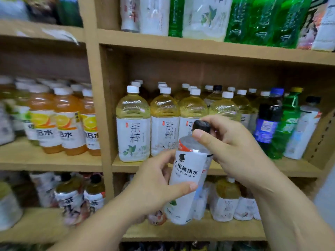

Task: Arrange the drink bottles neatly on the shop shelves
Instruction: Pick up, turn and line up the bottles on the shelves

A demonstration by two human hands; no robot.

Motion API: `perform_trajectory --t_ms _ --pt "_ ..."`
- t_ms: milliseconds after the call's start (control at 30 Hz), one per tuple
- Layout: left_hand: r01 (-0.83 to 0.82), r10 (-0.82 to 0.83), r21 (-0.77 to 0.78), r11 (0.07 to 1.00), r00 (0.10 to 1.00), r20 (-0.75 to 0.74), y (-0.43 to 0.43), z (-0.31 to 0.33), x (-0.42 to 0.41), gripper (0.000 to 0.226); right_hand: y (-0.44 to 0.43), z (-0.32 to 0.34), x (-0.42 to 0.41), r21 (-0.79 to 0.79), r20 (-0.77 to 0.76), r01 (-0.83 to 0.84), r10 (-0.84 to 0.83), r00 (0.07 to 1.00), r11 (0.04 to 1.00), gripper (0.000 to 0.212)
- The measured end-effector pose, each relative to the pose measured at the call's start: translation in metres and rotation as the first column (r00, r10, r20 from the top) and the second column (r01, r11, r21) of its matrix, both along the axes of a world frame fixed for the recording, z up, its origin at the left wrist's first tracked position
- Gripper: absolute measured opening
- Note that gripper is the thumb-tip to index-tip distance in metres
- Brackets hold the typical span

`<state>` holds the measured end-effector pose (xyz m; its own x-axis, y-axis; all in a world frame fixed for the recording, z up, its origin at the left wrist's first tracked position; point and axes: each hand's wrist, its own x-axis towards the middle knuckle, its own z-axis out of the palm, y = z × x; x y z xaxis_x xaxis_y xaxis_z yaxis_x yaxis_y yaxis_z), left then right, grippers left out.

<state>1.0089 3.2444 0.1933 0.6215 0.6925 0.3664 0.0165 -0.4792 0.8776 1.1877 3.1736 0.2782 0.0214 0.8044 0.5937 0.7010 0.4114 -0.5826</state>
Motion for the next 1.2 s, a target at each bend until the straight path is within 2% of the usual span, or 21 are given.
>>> perform_trajectory --t_ms 133,267,500,733,867,1033,1200 --pt "-0.109 0.109 -0.016 0.994 0.994 -0.004 0.019 -0.009 -0.063 0.054 0.037 -0.004 -0.058 0.006 -0.017 -0.148 0.149 0.989 0.989 0.011" --pt "-0.25 0.25 0.026 0.968 0.968 -0.004 0.03 -0.012 -0.127 0.056 0.072 -0.011 -0.12 -0.007 0.004 -0.249 0.249 0.968 0.968 0.025" --pt "-0.364 0.364 0.033 0.931 0.932 0.006 0.05 -0.014 -0.241 0.054 0.114 -0.01 -0.236 0.001 -0.02 -0.371 0.371 0.928 0.928 0.02" --pt "-0.419 0.419 0.031 0.907 0.908 0.022 0.075 -0.006 -0.363 0.053 0.141 0.0 -0.362 0.011 -0.043 -0.39 0.39 0.92 0.921 0.018" --pt "-0.445 0.443 0.048 0.894 0.896 0.04 0.082 0.003 -0.426 0.052 0.152 0.008 -0.428 0.016 -0.065 -0.413 0.413 0.908 0.911 0.005" --pt "-0.488 0.485 0.048 0.872 0.872 0.065 0.097 0.022 -0.496 0.05 0.178 0.019 -0.501 0.093 -0.161 -0.396 0.407 0.899 0.913 0.005" --pt "-0.58 0.573 0.039 0.814 0.812 0.107 0.114 0.03 -0.546 0.05 0.208 0.013 -0.558 0.097 -0.223 -0.43 0.441 0.87 0.898 0.009"
